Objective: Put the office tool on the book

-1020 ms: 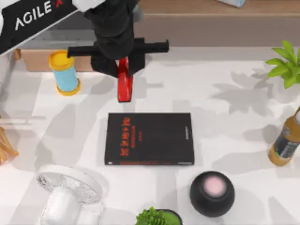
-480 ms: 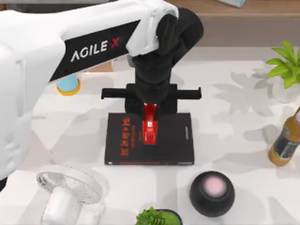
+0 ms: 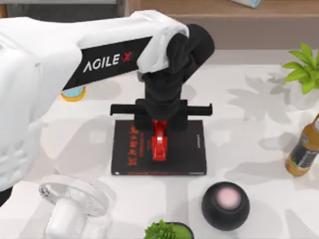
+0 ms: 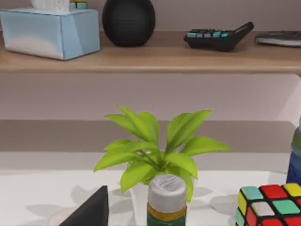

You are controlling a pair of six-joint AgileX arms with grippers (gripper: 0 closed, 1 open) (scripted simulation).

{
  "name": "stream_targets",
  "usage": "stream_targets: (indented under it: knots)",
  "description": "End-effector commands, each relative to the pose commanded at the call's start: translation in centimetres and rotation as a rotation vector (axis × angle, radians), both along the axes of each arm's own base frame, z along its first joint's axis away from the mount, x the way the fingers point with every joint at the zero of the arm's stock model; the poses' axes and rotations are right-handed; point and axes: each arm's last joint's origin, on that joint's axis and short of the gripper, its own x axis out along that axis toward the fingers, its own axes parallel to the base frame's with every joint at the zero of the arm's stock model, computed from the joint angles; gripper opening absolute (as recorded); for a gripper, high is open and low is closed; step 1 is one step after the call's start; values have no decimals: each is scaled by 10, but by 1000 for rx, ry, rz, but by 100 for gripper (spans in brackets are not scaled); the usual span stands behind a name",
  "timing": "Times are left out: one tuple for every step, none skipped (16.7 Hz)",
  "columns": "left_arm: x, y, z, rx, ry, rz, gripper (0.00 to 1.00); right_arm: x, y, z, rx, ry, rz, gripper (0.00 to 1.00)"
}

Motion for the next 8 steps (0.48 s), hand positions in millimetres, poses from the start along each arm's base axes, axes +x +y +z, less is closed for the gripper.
stream_targets:
  knots:
    - [0, 0, -1, 1, 1, 0, 0, 0, 0, 0, 0, 0, 0, 100]
    - [0, 0, -1, 1, 1, 0, 0, 0, 0, 0, 0, 0, 0, 100]
    - [0, 0, -1, 1, 1, 0, 0, 0, 0, 0, 0, 0, 0, 100]
    - [0, 0, -1, 1, 1, 0, 0, 0, 0, 0, 0, 0, 0, 100]
    - [0, 0, -1, 1, 1, 0, 8, 0, 0, 0, 0, 0, 0, 100]
    - [0, 0, -1, 1, 1, 0, 15, 0, 0, 0, 0, 0, 0, 100]
    - [0, 0, -1, 1, 1, 0, 23, 0, 0, 0, 0, 0, 0, 100]
    - [0, 0, -1, 1, 1, 0, 30, 0, 0, 0, 0, 0, 0, 100]
